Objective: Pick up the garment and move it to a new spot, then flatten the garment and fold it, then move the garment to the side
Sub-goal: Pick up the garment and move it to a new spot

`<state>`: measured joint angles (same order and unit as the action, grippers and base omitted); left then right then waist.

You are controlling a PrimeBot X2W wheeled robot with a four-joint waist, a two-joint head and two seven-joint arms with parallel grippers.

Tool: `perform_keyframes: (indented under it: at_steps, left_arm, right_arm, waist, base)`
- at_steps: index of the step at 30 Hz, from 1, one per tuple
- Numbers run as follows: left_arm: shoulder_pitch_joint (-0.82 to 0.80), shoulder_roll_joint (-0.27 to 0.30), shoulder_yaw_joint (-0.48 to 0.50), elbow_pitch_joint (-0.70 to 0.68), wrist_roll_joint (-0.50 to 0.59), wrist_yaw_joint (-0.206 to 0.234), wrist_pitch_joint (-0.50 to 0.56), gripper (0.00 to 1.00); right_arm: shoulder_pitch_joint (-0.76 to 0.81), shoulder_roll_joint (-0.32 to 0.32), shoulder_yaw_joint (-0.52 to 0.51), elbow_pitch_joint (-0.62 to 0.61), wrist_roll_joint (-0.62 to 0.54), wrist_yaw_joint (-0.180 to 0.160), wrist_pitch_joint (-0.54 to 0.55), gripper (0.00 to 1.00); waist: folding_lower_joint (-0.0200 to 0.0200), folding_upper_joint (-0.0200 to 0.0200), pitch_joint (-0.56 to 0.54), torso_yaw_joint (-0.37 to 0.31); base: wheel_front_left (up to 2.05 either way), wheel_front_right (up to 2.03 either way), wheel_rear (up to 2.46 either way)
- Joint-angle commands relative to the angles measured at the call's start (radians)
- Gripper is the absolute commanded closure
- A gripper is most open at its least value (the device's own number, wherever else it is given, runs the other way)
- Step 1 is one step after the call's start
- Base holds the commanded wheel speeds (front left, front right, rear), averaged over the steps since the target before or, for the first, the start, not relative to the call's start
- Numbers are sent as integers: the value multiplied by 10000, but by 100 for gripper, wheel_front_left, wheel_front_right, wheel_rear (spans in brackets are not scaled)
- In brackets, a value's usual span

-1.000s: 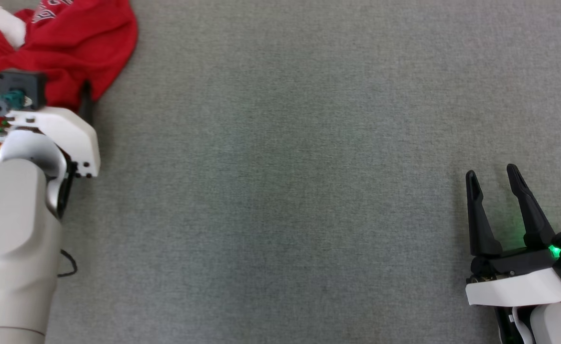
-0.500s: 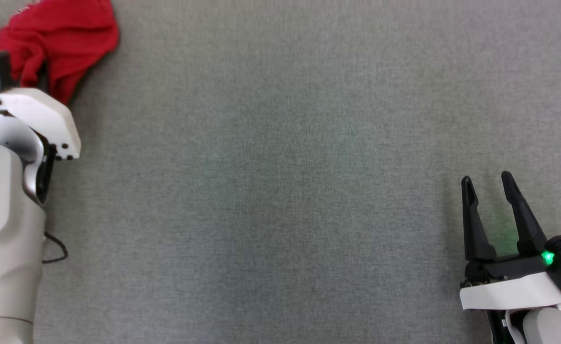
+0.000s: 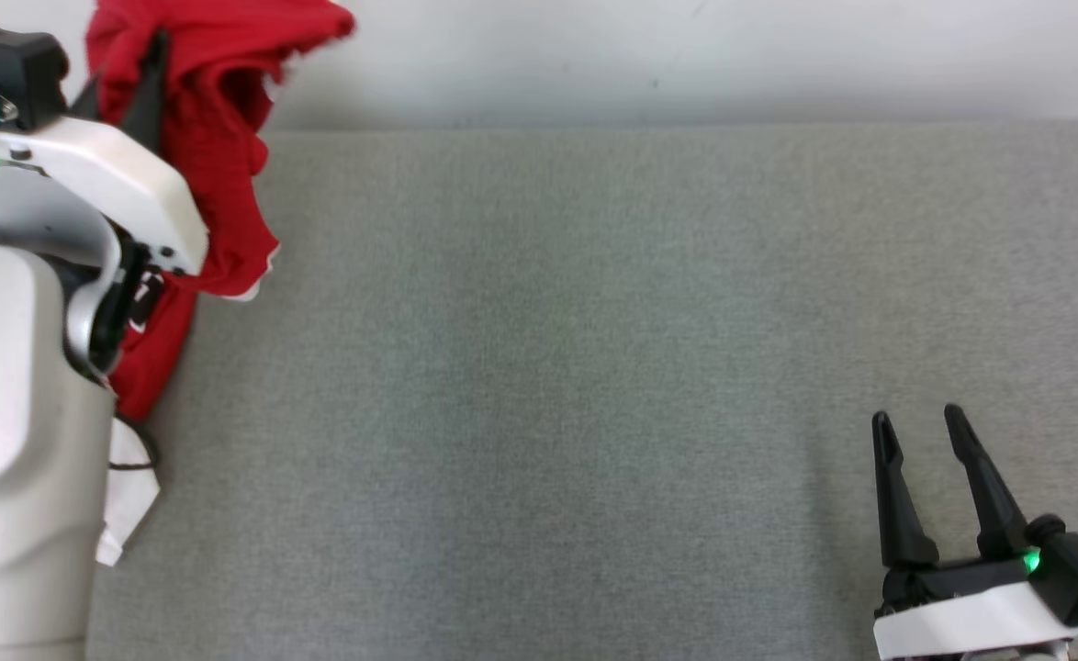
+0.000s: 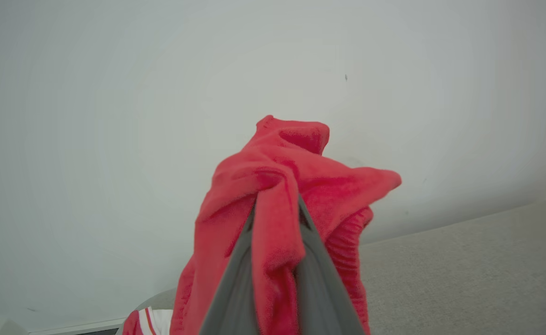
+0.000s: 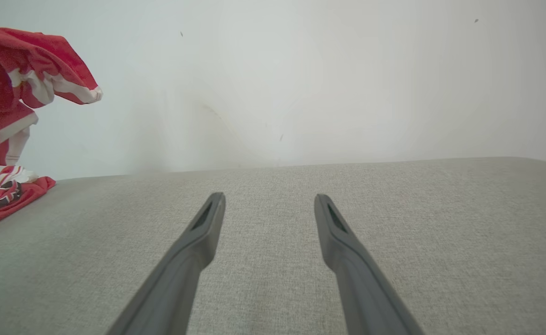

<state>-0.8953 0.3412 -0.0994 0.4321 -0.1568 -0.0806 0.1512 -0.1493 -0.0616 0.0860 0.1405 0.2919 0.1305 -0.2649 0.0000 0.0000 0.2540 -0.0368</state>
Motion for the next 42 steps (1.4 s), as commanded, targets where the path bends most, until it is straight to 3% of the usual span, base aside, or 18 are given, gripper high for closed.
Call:
perform_keyframes:
  at_steps: [1, 12, 19, 25, 30, 36, 42]
  left_arm:
    - [307, -71, -24, -476, -287, -71, 187, 100]
    - [2724, -1410, -1463, -4437, -1926, -367, 2058, 100]
    - [4047, -2519, -3124, -5126, -3315, -430, 2576, 100]
    - [4738, -2850, -3823, -4288, -4574, 19, 2164, 100]
    - [4301, -2874, -3829, -2623, -4420, 578, 1237, 100]
    - [3520, -2789, -3401, -448, -4119, 971, 195, 100]
    - [3043, -2645, -2917, 1422, -4231, 1011, -622, 100]
  right_arm:
    - [209, 16, -38, 48, 36, 6, 7, 0]
    - [750, 86, -147, 44, 48, 6, 6, 0]
    - [589, 103, 39, 62, 73, 6, 6, 0]
    - [522, 102, 117, 95, 140, 4, 7, 0]
    - [643, 109, 87, 65, 121, 6, 6, 0]
    - [722, 109, -25, 108, 33, 4, 6, 0]
    - [786, 109, 132, 220, -52, 4, 6, 0]
  waist:
    - [0, 0, -412, -136]
    - [0, 0, -846, -920]
    - [0, 0, -727, -1800]
    - [0, 0, -645, -2738]
    - [0, 0, -531, -3194]
    - [0, 0, -555, -3289]
    - [0, 0, -772, -3072]
  base:
    - [0, 0, 0]
    - [0, 0, 0]
    - [0, 0, 0]
    - [0, 0, 0]
    - [0, 0, 0]
    - [0, 0, 0]
    - [0, 0, 0]
